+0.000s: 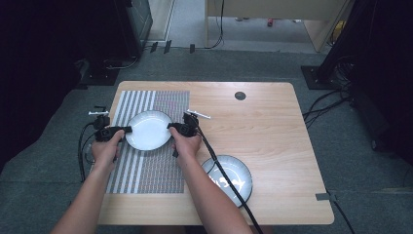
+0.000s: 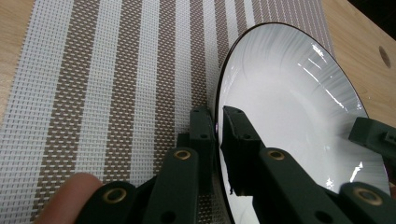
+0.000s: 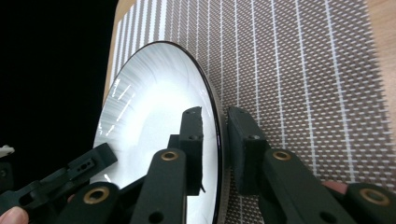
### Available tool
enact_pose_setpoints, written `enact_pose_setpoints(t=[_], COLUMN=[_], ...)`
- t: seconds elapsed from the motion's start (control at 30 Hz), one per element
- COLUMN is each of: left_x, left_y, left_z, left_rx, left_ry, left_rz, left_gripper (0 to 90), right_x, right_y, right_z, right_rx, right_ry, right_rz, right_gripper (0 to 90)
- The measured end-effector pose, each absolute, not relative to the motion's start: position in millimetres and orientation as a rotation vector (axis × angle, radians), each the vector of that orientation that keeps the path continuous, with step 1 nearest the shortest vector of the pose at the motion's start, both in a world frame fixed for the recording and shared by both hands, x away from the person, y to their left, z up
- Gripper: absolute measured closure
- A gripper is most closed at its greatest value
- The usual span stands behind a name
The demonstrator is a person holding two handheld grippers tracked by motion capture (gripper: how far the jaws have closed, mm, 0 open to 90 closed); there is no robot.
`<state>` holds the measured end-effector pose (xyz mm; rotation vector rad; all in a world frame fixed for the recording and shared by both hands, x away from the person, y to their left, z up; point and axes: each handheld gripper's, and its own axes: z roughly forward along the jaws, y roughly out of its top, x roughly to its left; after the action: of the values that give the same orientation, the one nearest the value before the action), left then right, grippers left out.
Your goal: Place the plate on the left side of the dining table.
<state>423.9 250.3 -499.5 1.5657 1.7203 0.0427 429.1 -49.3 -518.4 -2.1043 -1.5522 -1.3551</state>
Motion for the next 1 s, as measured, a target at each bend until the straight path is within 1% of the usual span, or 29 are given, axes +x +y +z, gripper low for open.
enact_pose_setpoints(t=[0.1, 0.2, 0.27, 0.33, 0.43, 0.57, 0.63, 0.67, 0.7, 0.73, 0.8, 0.83, 0.87, 0.9, 0.93, 1.0], left_x=[422.9, 421.1, 417.7, 412.5, 405.2, 396.6, 392.0, 389.4, 386.9, 384.6, 378.2, 376.3, 373.8, 370.0, 367.3, 362.9], left_y=[250.7, 251.8, 253.5, 256.3, 261.5, 265.1, 264.8, 264.7, 264.4, 264.0, 261.3, 260.4, 259.4, 257.5, 256.5, 255.1], left_z=[-499.7, -498.5, -496.4, -494.5, -492.3, -488.6, -483.9, -481.0, -478.2, -475.4, -468.6, -467.3, -465.8, -465.2, -464.7, -464.6], left_rx=[1.578, 1.578, 1.581, 1.558, 1.522, 1.489, 1.504, 1.506, 1.506, 1.507, 1.511, 1.512, 1.517, 1.536, 1.546, 1.547], left_ry=[1.69, 1.659, 1.641, 1.632, 1.617, 1.587, 1.571, 1.558, 1.544, 1.529, 1.502, 1.495, 1.489, 1.472, 1.46, 1.439], left_rz=[0.042, 0.051, 0.101, 0.153, 0.183, 0.19, 0.204, 0.207, 0.203, 0.202, 0.214, 0.224, 0.241, 0.276, 0.284, 0.273], left_gripper=[78.5, 69.4, 68.3, 63.1, 59.5, 53.4, 49.4, 47.8, 46.1, 43.9, 38.6, 33.6, 31.4, 29.1, 25.0, 23.3], right_x=[428.3, 426.5, 424.0, 420.9, 416.7, 412.3, 409.1, 407.4, 405.9, 404.3, 401.0, 396.8, 394.8, 392.4, 389.3, 383.7], right_y=[-48.2, -46.9, -45.9, -45.6, -49.4, -57.8, -61.4, -63.1, -64.8, -66.0, -68.5, -71.8, -73.2, -75.4, -78.4, -83.6], right_z=[-517.2, -515.2, -511.3, -506.7, -498.3, -486.9, -480.2, -476.8, -473.6, -470.2, -464.6, -460.1, -458.7, -457.2, -455.5, -452.8], right_rx=[-2.094, -2.091, -2.104, -2.089, -2.074, -2.019, -2.0, -1.988, -1.978, -1.972, -1.948, -1.928, -1.914, -1.892, -1.877, -1.865], right_ry=[-1.569, -1.617, -1.703, -1.842, -1.939, -2.007, -2.033, -2.04, -2.051, -2.053, -2.061, -2.066, -2.08, -2.097, -2.101, -2.103], right_rz=[-1.367, -1.389, -1.404, -1.435, -1.457, -1.532, -1.552, -1.553, -1.548, -1.536, -1.543, -1.556, -1.552, -1.553, -1.564, -1.572], right_gripper=[71.8, 68.1, 61.9, 57.2, 53.9, 50.0, 48.3, 46.3, 41.9, 38.2, 35.5, 33.9, 31.7, 31.0, 31.1, 30.4])
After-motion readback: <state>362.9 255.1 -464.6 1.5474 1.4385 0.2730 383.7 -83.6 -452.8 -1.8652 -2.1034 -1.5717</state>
